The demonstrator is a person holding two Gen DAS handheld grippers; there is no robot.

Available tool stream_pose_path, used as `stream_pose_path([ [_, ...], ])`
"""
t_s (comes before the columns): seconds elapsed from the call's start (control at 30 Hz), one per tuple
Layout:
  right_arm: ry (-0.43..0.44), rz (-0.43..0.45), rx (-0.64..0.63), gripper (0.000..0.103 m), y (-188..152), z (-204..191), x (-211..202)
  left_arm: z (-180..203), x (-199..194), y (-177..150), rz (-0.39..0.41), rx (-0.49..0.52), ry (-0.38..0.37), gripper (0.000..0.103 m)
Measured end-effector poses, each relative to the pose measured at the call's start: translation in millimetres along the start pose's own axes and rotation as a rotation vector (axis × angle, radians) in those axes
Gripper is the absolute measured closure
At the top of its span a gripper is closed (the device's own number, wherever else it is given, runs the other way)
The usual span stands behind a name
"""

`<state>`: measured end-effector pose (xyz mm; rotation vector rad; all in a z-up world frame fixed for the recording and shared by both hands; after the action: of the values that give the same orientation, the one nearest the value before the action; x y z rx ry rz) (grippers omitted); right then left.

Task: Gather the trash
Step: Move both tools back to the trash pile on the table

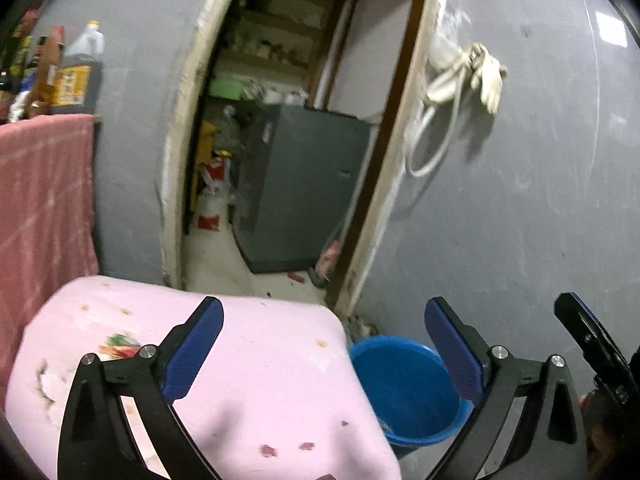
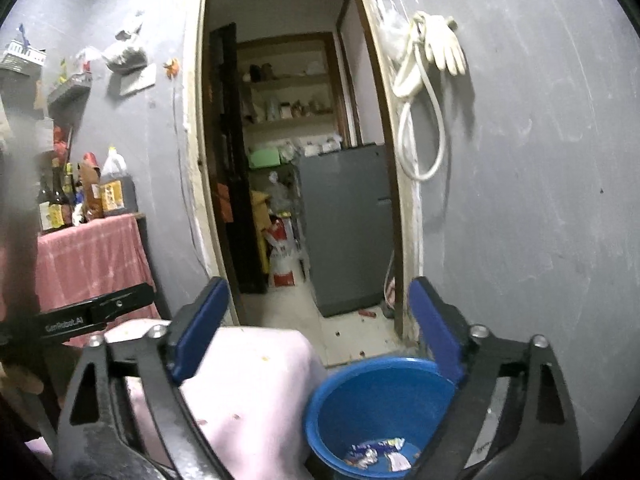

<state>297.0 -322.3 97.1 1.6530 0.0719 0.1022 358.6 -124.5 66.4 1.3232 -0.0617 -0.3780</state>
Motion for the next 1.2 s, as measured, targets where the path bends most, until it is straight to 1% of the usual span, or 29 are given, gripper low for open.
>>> stream_pose_path([
  [0.07,0.01,0.022,0.001,0.0,5,-10,-2,-12,-12,9,0.027,0.003,0.021,0.003],
  [0.2,0.039,0.053,0.003,0.0,13,-28,-4,-33,-32,22,0.074,0.014,0.056,0.002],
  [0.33,0.075,0.069,-0.002,0.0,17,-51,-3,-49,-49,25,0.104,0.027,0.093,0.002],
  [0.57,0.149,0.068,-0.008,0.0,10,-95,6,-91,-71,27,0.131,0.036,0.173,0.002],
  [0.87,0.221,0.01,-0.045,0.0,-14,-136,24,-148,-81,10,0.096,-0.006,0.239,0.002],
  [1.0,0.252,-0.031,-0.062,0.0,-27,-150,35,-167,-78,-2,0.053,-0.016,0.265,0.002],
  [1.2,0.3,-0.114,-0.083,0.0,-58,-173,53,-195,-66,-20,-0.016,-0.054,0.271,0.002],
])
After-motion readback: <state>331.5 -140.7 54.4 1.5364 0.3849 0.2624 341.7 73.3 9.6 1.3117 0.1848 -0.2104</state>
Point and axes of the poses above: each gripper's, at about its wrist camera, not at the fingertips, and x roughly the way its jaws point, z to its right, y to its top, the point moved 7 cm from there along x, roughly the way its jaws point, and after that the axes turned 11 degrees about z, right-handed, at the moved point
